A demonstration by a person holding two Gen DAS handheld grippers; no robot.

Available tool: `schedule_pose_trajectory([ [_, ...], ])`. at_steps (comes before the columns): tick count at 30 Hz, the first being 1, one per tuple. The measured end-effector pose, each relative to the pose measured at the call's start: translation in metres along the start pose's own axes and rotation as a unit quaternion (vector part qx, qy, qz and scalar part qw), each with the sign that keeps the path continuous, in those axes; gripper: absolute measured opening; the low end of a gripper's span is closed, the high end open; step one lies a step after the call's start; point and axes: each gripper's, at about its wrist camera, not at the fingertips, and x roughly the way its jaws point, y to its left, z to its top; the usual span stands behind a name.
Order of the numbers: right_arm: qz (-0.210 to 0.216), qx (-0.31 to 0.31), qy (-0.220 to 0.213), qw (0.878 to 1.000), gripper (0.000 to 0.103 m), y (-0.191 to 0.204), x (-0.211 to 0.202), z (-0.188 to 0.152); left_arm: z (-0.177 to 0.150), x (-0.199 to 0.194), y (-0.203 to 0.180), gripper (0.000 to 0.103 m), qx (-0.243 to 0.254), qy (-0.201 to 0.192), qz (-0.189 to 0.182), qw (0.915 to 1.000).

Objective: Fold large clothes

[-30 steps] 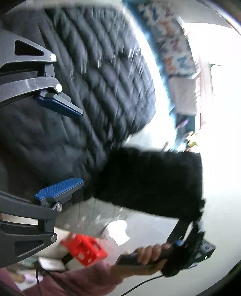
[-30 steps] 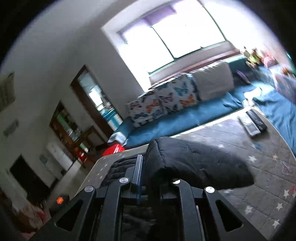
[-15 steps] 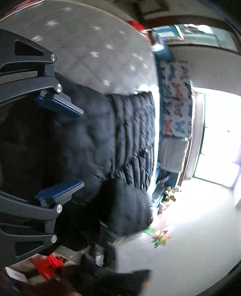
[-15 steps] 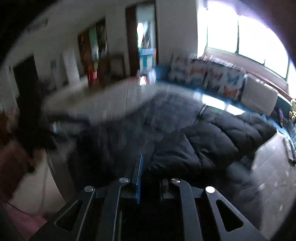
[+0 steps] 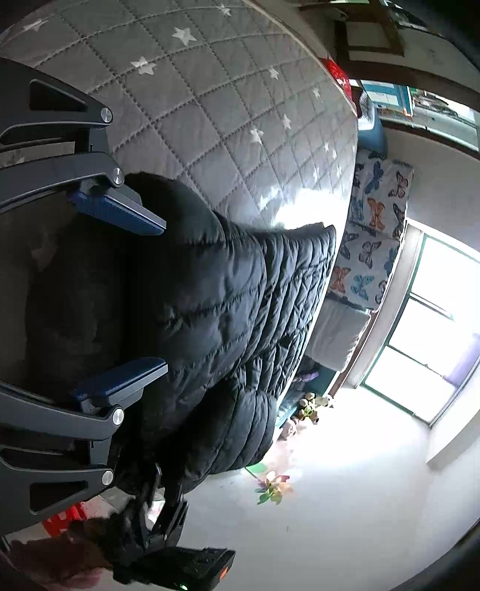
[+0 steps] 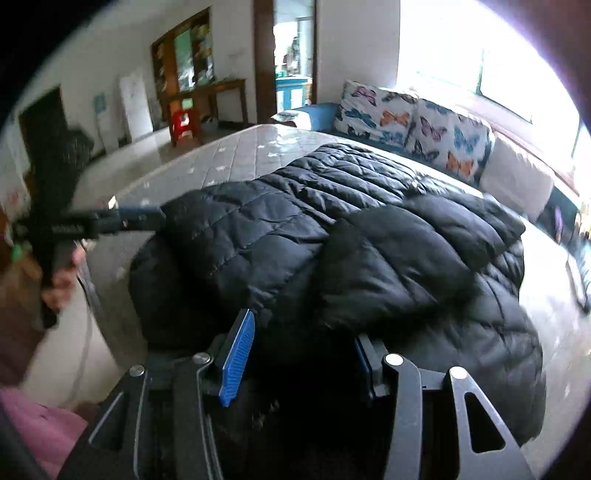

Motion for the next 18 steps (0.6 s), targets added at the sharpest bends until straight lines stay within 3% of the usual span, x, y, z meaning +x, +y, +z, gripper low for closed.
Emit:
schedule_pose_trajectory([
  [4,0.009,0.054,-0.021,0.998,0.054,-0.012,-0.023,-0.008,-0.003,-0.003,0.004,0.072,-0.008,-0.008,0.013,0.9999],
  [7,-0.049,0.068,-0.034,0.996,0.054,-0.028,-0.031,-0.007,-0.003,-0.009,0.003,0.072,-0.015,-0.017,0.016,0.9996],
  [11,-0.139,0.062,-0.020,0.988,0.054,-0.037,-0.014,0.001,-0.003,-0.021,0.002,0.072,-0.025,-0.034,0.013,0.9990],
  [15,-0.111,0.048,-0.041,0.992,0.054,-0.016,-0.004,0.018,-0.005,-0.035,-0.002,0.072,-0.024,-0.044,0.010,0.9987],
  [18,-0.063,0.015,-0.072,0.995,0.054,0.017,-0.004,0.032,-0.007,-0.045,-0.007,0.072,-0.012,-0.053,0.020,0.9983],
])
